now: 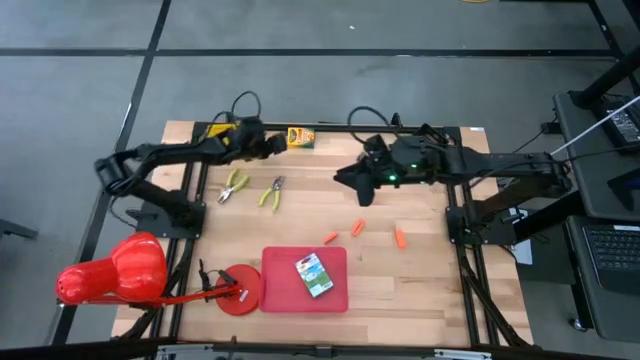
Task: Pick & Place School Supplies
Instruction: Put the yellow crayon box into the pink bin
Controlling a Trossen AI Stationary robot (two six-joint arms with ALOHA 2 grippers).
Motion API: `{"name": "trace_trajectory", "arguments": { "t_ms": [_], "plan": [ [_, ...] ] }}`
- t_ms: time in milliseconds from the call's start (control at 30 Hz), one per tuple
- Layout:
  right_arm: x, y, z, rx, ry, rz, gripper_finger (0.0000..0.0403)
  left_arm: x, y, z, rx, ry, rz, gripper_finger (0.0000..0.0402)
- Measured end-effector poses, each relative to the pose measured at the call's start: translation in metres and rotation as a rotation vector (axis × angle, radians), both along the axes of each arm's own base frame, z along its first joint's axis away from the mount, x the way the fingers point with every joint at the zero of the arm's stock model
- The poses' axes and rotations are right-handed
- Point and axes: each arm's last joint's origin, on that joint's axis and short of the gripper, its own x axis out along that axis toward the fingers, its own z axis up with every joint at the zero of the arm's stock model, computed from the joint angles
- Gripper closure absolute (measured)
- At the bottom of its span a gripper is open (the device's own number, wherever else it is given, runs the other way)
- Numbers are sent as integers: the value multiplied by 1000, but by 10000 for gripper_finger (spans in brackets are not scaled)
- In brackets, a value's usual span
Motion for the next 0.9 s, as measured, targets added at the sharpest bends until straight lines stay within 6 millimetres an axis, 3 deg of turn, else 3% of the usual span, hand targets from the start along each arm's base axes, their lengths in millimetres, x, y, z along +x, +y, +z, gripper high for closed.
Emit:
{"name": "trace_trajectory", "arguments": {
  "t_ms": [167, 333, 600, 900],
  "plan": [
    [-22, 7, 8, -44, 27, -40, 276, 18, 18, -8, 30, 114, 79, 239],
    [-43, 14, 13, -45, 64, -63, 276, 24, 27, -23, 0, 262, 141, 276],
    [-67, 20, 25, -39, 17, -73, 276, 22, 41, -41, -84, 239, 154, 330],
    [-75, 19, 30, -33, -5, -81, 276, 20, 50, -40, -65, 188, 166, 327]
  ]
}}
